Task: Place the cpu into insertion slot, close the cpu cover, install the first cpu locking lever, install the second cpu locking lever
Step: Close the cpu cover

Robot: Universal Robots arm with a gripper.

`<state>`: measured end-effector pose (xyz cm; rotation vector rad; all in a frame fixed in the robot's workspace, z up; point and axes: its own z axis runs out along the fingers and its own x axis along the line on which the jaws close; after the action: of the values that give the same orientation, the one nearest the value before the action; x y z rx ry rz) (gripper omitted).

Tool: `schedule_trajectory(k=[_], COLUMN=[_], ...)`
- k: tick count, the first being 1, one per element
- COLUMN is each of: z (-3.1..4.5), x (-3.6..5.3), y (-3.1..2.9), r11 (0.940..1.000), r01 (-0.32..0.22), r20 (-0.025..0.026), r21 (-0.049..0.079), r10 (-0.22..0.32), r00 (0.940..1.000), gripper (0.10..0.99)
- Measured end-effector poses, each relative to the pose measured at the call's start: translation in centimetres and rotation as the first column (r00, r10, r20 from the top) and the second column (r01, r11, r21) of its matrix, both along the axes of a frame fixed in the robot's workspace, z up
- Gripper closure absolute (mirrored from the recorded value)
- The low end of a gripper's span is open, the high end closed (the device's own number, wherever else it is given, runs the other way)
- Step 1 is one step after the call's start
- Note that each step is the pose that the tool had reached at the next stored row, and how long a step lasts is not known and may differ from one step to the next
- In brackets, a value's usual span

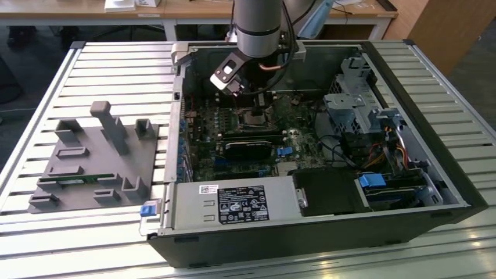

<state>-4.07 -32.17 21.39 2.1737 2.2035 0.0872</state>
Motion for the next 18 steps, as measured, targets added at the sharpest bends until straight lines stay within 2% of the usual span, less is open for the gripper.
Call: schedule_trajectory(k=[3,5,18], z=[0.07,0.46,0.8], x=[0.0,0.0,0.0], y=[0.0,0.0,0.0], r11=[1.0,1.0,1.0], r01=[0.0,0.0,0.0], r20=[-0.0001,-0.0001,0.0], r21=[0.0,0.0,0.0], r10=[0.0,0.0,0.0], r00=[1.0,1.0,1.0], gripper=[0.98,0.98,0.98])
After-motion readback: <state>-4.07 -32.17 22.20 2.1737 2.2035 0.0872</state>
